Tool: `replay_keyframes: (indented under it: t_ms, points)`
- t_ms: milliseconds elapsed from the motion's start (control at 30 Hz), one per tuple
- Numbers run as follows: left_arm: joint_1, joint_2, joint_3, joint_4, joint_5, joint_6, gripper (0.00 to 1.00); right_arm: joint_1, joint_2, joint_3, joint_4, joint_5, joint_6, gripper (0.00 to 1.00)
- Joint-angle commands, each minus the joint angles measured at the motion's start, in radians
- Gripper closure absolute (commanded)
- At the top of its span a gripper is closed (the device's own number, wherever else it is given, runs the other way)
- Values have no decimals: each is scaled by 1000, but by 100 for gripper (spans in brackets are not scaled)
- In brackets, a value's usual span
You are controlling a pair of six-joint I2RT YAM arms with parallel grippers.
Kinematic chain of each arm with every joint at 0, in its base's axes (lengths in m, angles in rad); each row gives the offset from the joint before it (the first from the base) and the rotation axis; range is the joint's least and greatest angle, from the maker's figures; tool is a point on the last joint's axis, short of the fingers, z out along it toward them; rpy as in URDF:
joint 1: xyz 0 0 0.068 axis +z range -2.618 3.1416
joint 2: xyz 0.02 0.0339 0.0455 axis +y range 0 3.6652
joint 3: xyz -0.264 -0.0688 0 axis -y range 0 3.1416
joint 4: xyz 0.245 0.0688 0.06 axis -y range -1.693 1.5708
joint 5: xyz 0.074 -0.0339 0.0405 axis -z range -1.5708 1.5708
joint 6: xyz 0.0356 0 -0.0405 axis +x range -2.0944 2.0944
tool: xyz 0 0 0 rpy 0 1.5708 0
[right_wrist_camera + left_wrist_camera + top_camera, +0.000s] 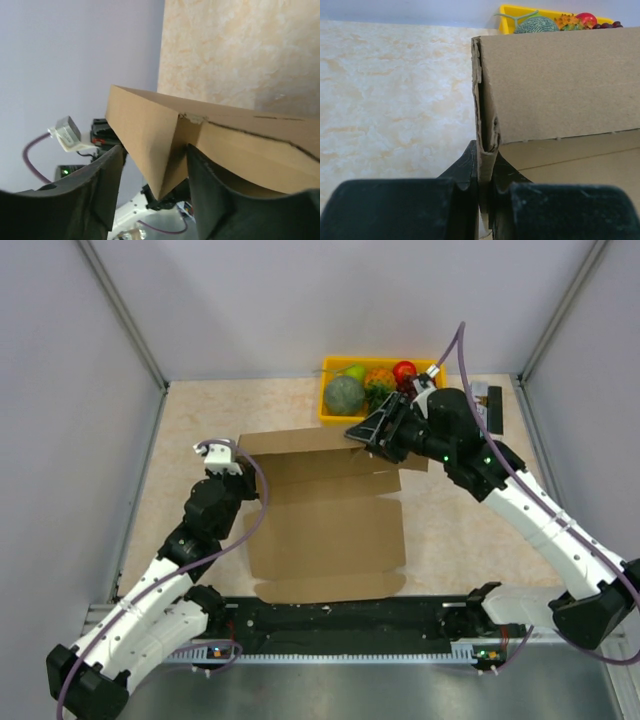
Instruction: Fold the paper box
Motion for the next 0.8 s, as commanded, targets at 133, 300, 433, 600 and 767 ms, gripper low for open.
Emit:
replay_keyframes:
  t_ms: [133, 300, 433, 600, 767]
  points:
    - [-4, -11, -7, 37, -81, -122, 100, -32, -222, -132, -33, -26, -283, 25]
    - [-4, -21, -20, 47, -118, -156, 100, -45, -416, -297, -129, 12, -461, 23]
    - [-4, -25, -15, 48, -98, -146, 100, -47, -469, -427, -96, 56, -501, 27]
    - [-4, -21, -11, 48, -92, -148, 100, 112, -454, -453, -30, 368, -458, 28]
    - [-4, -4, -1, 47, -89, -145, 100, 135, -405, -477, 8, 508, -377, 34]
